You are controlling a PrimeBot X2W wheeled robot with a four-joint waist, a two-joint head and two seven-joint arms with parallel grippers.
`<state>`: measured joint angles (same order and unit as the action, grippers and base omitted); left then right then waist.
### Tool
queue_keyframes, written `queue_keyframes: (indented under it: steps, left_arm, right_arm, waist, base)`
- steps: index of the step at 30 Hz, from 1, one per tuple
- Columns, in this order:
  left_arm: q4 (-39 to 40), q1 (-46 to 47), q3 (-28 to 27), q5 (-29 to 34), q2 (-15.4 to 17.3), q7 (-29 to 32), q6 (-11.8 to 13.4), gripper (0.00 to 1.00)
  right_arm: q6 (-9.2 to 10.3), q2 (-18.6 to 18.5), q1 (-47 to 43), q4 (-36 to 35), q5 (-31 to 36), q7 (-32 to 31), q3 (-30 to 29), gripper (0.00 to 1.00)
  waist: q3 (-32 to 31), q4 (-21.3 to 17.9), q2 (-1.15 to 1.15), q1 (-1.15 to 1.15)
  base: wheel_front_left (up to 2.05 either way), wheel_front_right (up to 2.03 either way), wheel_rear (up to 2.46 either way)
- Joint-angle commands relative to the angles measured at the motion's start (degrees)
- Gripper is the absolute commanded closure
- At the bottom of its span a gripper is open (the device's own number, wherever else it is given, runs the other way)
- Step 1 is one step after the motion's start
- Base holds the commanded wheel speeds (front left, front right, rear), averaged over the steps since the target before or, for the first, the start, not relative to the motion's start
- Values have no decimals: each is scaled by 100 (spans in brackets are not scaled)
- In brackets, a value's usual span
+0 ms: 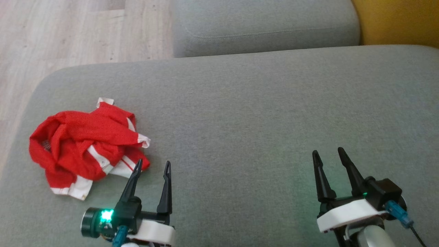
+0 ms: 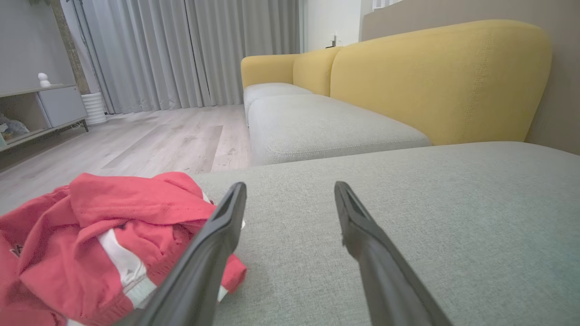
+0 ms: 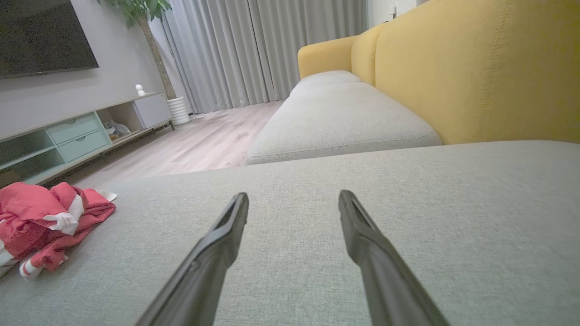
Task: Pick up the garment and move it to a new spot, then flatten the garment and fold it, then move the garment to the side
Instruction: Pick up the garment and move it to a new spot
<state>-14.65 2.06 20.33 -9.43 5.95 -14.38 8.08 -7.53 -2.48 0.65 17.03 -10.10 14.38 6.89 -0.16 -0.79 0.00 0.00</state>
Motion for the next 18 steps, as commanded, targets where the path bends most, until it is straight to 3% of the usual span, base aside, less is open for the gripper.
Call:
queue_keyframes:
  steps: [1,18]
  left_arm:
    - [132,162,-253,74,-26,-62,-19,0]
    - [140,-153,-728,257,23,-62,-76,0]
  right_arm:
    - [4,-40,272,-242,-41,62,169,0]
    - [4,-40,83,-335,-231,62,751,0]
  waist:
    - [-18,82,0,0]
    - [-274,1069,0,0]
  base:
    - [0,0,0]
    - [0,0,0]
